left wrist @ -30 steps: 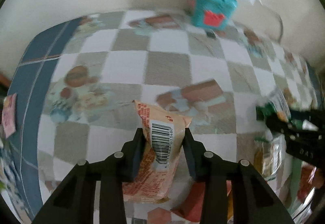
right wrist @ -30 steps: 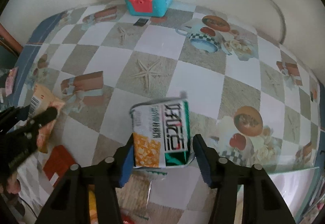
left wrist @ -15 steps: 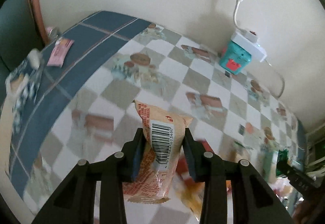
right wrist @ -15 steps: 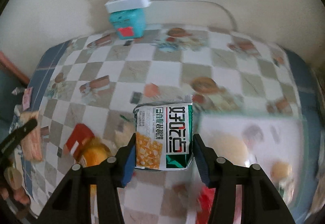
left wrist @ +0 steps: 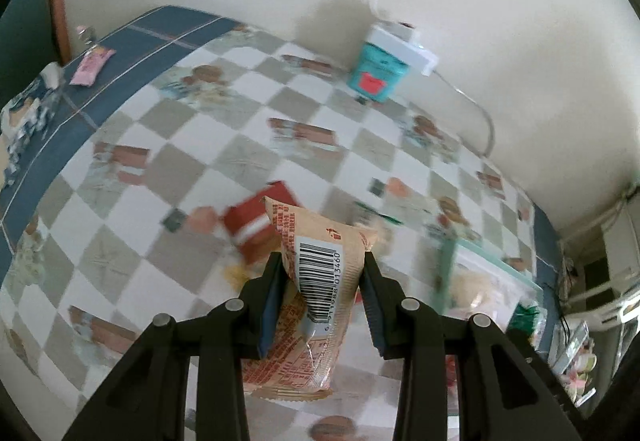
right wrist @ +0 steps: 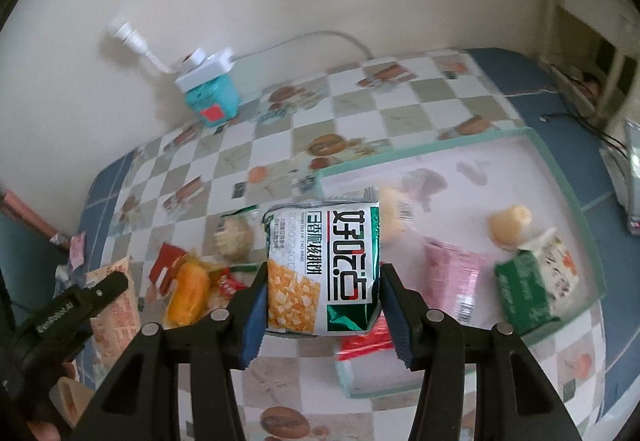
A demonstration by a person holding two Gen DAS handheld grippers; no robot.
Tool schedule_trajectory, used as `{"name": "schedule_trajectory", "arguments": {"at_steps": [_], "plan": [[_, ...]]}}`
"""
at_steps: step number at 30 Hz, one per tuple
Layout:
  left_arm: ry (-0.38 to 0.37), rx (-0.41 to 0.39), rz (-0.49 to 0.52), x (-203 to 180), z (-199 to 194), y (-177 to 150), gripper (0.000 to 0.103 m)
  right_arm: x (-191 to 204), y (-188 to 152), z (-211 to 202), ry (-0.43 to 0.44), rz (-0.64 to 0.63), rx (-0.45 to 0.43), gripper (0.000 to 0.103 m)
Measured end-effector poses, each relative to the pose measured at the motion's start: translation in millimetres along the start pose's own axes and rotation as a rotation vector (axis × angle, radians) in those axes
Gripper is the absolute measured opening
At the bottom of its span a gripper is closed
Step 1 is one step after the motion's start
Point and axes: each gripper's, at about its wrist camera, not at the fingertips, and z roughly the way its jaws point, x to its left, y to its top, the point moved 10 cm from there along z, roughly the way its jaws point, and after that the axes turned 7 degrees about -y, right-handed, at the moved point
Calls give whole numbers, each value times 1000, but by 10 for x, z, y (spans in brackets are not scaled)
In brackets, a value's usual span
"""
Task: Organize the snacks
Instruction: 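Carry the tan bag and chip bag over the tray and release both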
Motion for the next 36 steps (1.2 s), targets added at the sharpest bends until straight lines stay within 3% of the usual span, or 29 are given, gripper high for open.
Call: {"name": "schedule_trajectory", "arguments": {"at_steps": [13, 23, 30, 36], "plan": [[-130, 29, 272, -1340, 187, -161, 39, -1279, 234, 76, -102, 213, -47, 54], [-235, 171, 499, -2444, 611, -561, 39, -1911, 597, 286, -176, 163, -32, 54], [-265, 280, 545, -2715, 1093, -775, 39, -2061, 682, 673, -164, 140, 66, 55], [-257, 282, 551, -2841, 1297, -792, 40, -2105, 697, 900, -167, 114, 117, 56]]}}
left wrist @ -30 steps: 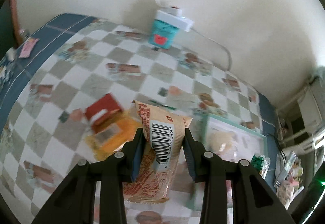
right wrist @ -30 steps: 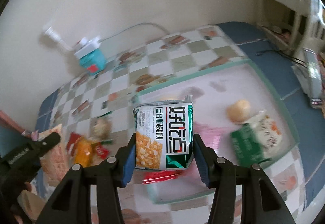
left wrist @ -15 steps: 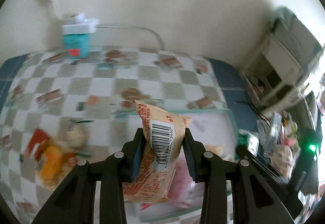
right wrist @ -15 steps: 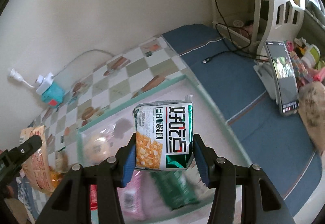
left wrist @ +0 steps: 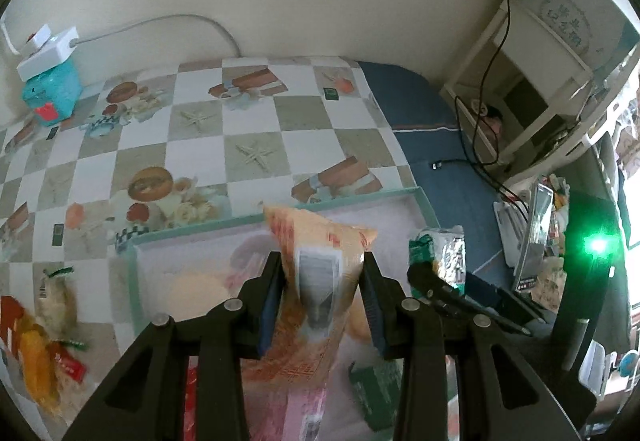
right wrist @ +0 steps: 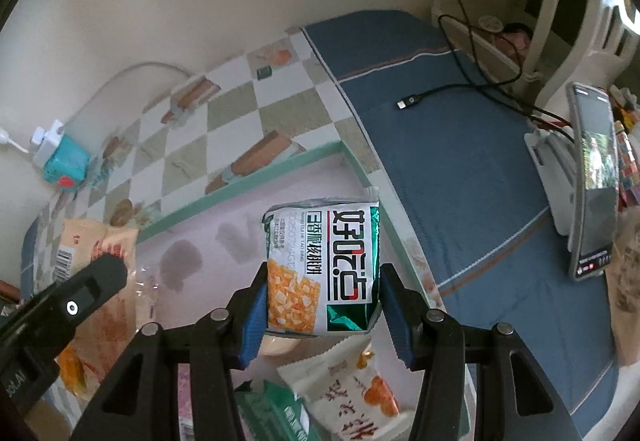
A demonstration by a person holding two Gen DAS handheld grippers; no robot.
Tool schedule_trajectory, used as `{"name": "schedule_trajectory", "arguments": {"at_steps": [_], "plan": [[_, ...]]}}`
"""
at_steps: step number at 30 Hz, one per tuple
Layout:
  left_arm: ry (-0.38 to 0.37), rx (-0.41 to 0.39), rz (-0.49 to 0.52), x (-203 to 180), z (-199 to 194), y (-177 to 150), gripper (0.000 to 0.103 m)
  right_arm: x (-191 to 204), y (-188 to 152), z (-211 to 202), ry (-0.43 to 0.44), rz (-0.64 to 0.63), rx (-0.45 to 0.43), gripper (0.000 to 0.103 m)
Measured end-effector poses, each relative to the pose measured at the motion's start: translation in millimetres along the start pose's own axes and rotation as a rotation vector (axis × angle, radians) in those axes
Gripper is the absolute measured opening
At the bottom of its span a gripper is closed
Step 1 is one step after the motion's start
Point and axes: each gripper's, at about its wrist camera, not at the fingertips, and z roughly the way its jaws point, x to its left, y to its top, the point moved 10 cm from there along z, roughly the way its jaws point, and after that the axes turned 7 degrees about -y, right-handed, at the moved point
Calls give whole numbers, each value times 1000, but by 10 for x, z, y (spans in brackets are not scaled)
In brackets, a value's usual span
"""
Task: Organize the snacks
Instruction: 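Carry the tan bag and chip bag over the tray and release both, then move both tools back over the remaining snacks on the table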
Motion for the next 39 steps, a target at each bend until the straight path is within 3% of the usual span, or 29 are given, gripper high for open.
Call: {"name": "schedule_trajectory", "arguments": {"at_steps": [1, 2, 3, 5, 8, 11, 14, 16, 26, 31, 39], "plan": [[-4, 1, -1, -12, 19, 7, 42, 0, -1, 22, -6, -9, 4, 57], [-7, 0, -2, -19, 28, 17, 53, -11, -9, 41, -21, -19, 9, 57], [-8, -8, -6, -17, 22, 24, 71, -14, -12, 52, -25, -24, 13, 59], [-7, -17, -16, -4, 6, 25, 83, -30, -41, 53, -22, -27, 14, 63], [13, -25, -49, 71, -70, 5, 83, -58, -72, 25, -30, -29, 7, 71], [85, -50, -84, 222, -246, -43, 85, -62, -117, -57, -43, -30, -9, 81], [134, -90, -104, 360, -436, -90, 95, -36, -190, -164, -47, -32, -34, 92], [167, -126, -134, 499, -608, -149, 95, -19, -258, -234, -55, -29, -46, 103], [337, -163, -293, 1295, -1168, -698, 96, 190, -623, -626, -22, 46, -93, 103], [420, -177, -326, 1636, -1395, -936, 96, 388, -802, -759, -4, 62, -108, 103], [523, -218, -427, 2294, -1794, -1152, 96, 877, -992, -830, -4, -23, -115, 103]]}}
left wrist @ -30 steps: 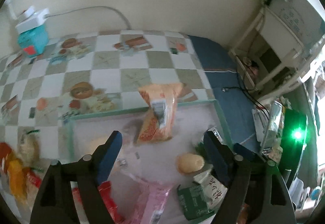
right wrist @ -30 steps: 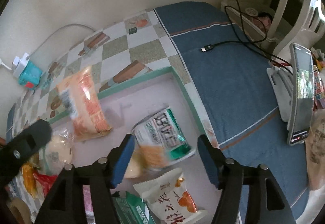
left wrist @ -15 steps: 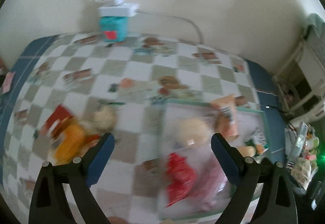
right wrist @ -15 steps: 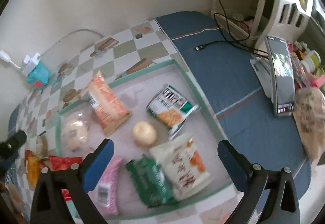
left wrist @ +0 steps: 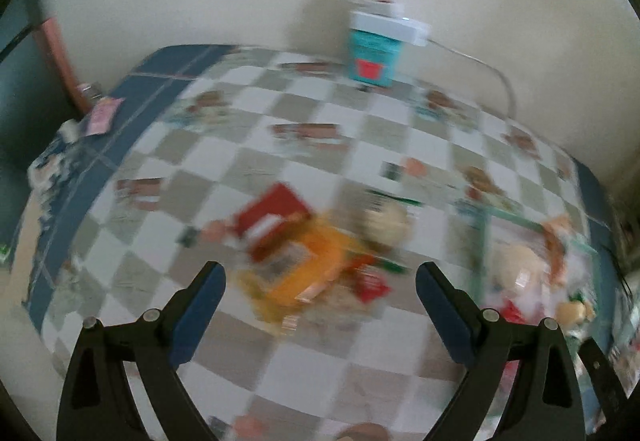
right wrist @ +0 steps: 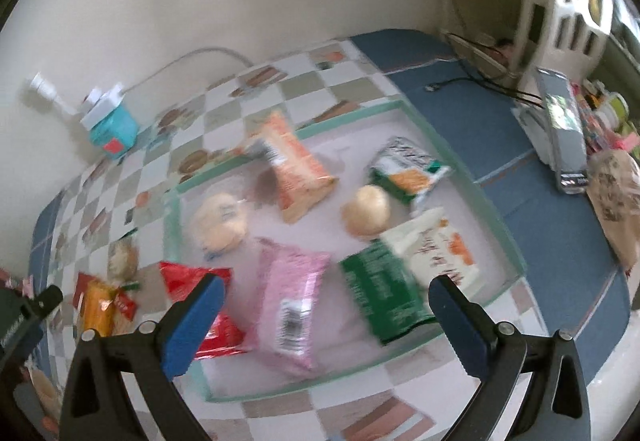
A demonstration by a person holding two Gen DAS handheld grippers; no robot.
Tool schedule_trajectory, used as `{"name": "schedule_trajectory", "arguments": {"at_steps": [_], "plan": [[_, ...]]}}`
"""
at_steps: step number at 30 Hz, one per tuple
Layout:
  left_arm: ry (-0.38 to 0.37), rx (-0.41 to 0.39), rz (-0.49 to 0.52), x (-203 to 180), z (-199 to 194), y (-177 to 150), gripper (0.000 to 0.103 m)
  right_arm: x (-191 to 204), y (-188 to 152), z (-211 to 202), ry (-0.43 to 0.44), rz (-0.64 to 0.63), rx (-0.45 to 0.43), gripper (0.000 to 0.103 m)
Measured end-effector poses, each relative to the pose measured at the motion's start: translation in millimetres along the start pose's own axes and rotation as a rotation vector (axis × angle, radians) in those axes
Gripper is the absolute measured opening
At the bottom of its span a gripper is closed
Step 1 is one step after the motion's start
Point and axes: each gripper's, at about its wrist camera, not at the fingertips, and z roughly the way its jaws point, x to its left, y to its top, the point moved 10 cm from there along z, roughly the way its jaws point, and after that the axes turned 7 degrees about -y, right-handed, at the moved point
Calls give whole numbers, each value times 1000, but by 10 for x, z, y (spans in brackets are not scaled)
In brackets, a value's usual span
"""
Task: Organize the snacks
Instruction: 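Move both tools back over the remaining snacks on the table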
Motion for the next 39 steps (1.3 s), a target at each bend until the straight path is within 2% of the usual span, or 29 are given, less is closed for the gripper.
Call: {"name": "schedule_trajectory", "arguments": {"at_steps": [2, 5, 11, 16, 23, 29, 33, 39], "plan": [[48, 0, -43, 283, 18, 11, 96, 126, -40, -3, 5, -28, 3, 103], [74, 11, -116, 615, 72, -5, 96, 358, -105, 8, 13, -68, 10, 103], [37, 37, -211, 921, 177, -56, 96, 800, -184, 13, 25, -155, 17, 103], [11, 51, -260, 1063, 273, -51, 96, 1285, -210, -13, 96, -236, 23, 103], [-10, 68, -342, 1324, 398, -76, 96, 1754, -265, 52, 111, -328, 25, 103], [-10, 95, -383, 1409, 552, -138, 96, 2052, -426, 202, 134, -412, 40, 103], [-42, 110, -367, 1329, 649, -129, 96, 2197, -563, 302, 136, -470, 43, 103], [-44, 130, -336, 1261, 756, -121, 96, 2274, -639, 487, 98, -522, 42, 102]]}}
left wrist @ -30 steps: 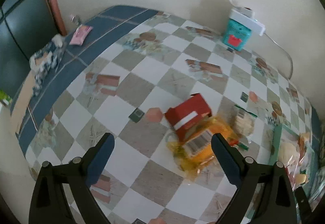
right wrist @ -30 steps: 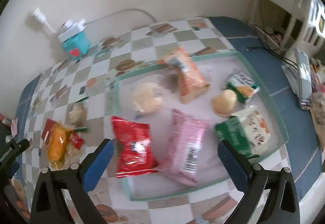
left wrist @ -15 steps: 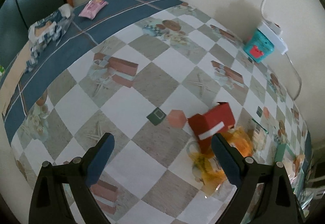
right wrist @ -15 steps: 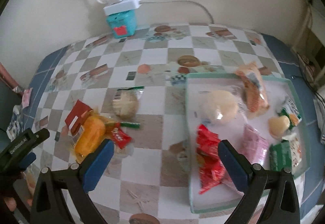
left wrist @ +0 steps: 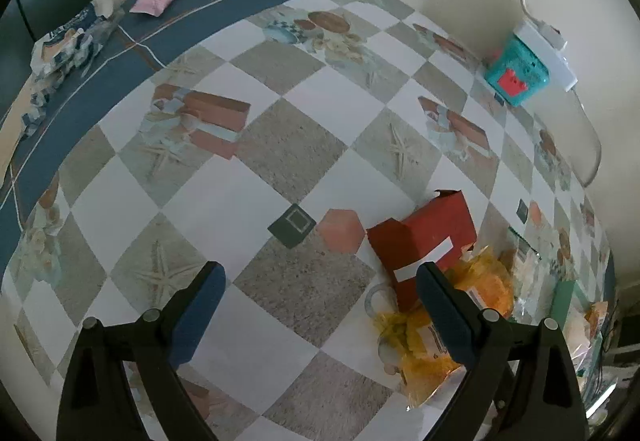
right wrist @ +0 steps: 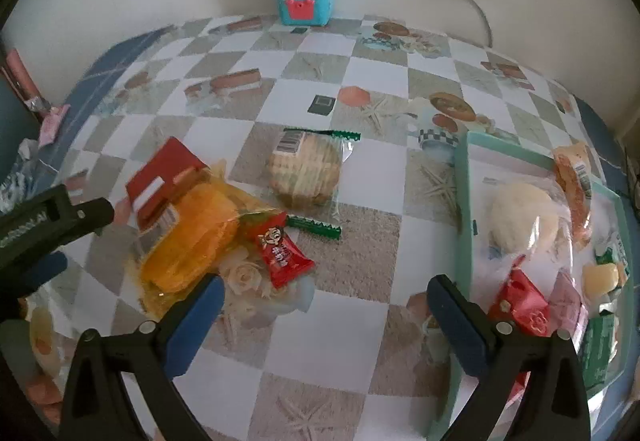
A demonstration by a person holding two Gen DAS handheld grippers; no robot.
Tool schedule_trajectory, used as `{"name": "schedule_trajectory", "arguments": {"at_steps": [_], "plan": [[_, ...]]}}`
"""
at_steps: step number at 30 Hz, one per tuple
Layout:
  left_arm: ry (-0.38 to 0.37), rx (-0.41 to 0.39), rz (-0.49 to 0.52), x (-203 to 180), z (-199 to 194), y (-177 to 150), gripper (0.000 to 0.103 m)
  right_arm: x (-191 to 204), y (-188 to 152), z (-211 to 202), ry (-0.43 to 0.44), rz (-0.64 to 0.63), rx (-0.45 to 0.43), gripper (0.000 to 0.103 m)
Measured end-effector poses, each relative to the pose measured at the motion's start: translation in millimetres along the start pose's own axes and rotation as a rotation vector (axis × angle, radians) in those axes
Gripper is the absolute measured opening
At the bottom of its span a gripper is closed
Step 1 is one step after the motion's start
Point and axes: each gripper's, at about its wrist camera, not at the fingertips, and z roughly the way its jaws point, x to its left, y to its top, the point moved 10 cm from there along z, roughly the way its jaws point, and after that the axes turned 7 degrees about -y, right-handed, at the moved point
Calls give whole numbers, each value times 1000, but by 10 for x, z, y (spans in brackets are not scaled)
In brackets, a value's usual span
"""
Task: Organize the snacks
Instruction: 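Move both tools back over the remaining snacks on the table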
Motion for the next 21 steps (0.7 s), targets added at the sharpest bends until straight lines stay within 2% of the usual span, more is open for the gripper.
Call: {"name": "schedule_trajectory", "arguments": {"at_steps": [8, 12, 17, 21], "plan": [[4, 14, -16, 36, 54, 0, 96, 82, 60, 188, -33, -63, 9, 101], [-1, 13, -12, 22, 48, -7, 96, 131, 89, 226, -40, -91, 4, 95], [-7, 14, -7, -1, 62, -2, 96, 164, 104, 241, -14, -89, -5, 77], [-12, 14, -3, -21, 68, -1, 96, 185, 112, 227, 10, -74, -19, 50]]}}
